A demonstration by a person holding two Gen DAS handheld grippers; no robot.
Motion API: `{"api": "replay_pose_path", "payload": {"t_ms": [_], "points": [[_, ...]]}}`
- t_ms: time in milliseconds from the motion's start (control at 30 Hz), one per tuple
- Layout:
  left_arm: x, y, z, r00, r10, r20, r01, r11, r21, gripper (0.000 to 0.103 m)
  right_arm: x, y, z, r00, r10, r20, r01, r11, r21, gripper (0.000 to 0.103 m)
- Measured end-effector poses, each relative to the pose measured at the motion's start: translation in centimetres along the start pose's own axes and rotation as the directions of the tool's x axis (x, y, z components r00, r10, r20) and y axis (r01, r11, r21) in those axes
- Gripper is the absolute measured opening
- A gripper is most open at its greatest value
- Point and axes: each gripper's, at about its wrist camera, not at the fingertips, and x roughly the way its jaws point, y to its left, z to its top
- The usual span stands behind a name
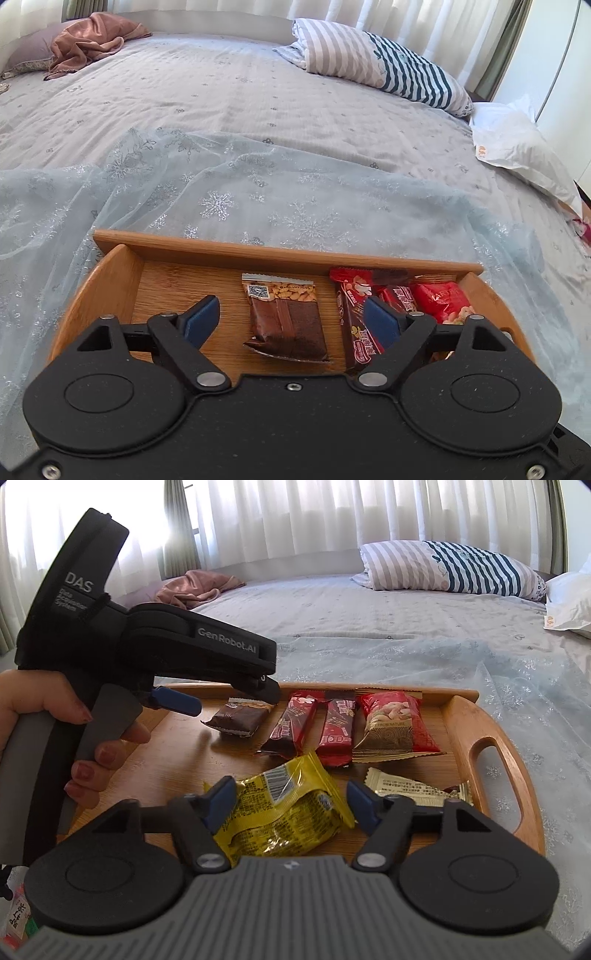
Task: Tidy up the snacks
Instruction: 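Lower both snacks onto the tray and open both tools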
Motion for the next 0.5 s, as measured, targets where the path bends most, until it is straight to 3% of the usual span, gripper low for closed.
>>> {"api": "replay_pose_path", "payload": {"t_ms": [100, 500], "points": [[-1.2, -0.2, -0.2, 1.0, 0.017, 0.015, -0.018, 0.999, 0.027, 0.087, -0.7, -0.1, -0.1, 1.0, 0.009, 0.017, -0.009, 1.0, 0.005, 0.089], [-8.6, 0.1, -3.6, 0.996, 0.02, 0.091, -0.027, 0.997, 0.072, 0.091, -3.9, -0.5, -0.5, 0.998, -0.007, 0.061, 0.007, 1.0, -0.006, 0.091]]}}
